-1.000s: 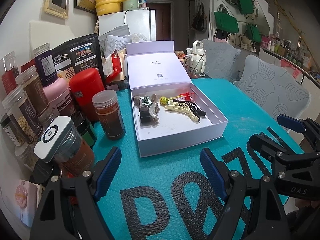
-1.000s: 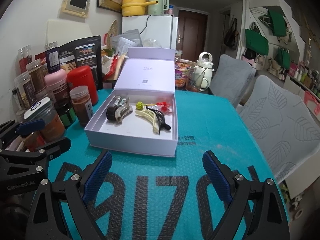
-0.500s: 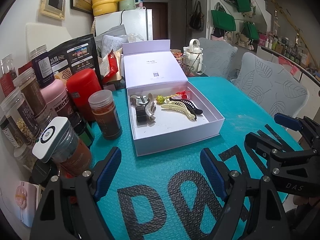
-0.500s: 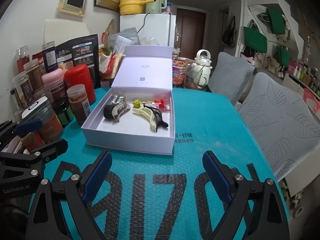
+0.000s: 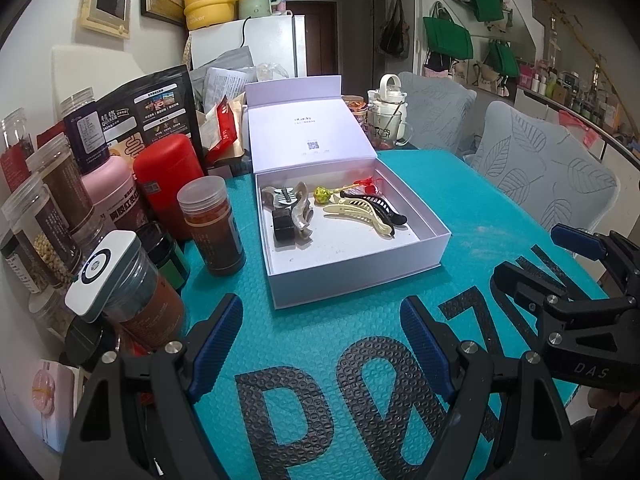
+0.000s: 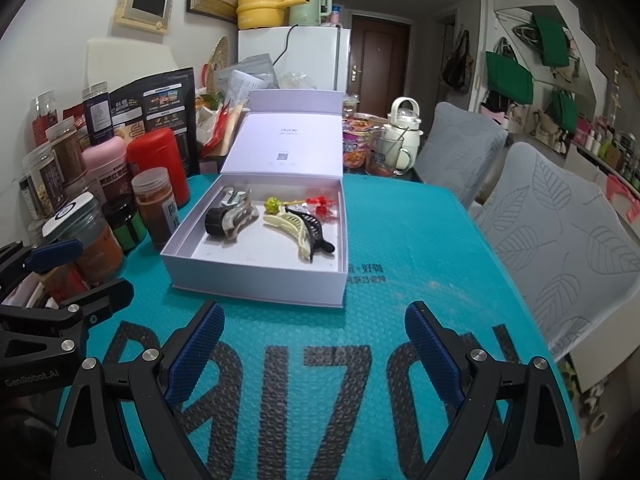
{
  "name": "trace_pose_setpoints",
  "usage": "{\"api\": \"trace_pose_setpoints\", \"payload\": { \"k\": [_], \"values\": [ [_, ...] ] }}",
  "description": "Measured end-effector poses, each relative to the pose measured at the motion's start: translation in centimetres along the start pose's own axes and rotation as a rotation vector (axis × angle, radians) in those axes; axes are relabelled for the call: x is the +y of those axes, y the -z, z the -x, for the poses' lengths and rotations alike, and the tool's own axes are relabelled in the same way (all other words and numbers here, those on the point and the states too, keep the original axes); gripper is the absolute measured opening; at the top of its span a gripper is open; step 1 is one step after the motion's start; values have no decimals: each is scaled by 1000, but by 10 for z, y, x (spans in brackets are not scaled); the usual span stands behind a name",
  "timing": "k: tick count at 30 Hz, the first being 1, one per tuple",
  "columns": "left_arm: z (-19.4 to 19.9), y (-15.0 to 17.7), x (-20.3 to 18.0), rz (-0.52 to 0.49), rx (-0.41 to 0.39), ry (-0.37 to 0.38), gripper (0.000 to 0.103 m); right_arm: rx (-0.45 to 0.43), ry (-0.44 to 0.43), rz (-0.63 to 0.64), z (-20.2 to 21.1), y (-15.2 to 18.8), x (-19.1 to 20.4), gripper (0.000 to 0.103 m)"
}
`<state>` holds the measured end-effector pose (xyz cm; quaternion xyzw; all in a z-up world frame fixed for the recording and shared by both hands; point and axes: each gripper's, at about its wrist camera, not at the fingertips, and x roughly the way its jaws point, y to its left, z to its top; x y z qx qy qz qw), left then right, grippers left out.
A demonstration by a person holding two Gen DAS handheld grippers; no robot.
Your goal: Organize rigid objects
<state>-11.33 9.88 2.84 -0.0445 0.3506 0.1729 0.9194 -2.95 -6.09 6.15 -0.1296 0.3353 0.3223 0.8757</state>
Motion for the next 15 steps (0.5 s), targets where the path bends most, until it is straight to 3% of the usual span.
{"api": "trace_pose_setpoints", "payload": {
  "k": [15],
  "values": [
    [-11, 4, 1, 6, 34, -15, 81, 18, -5, -8, -7, 4, -2, 93]
  ]
}}
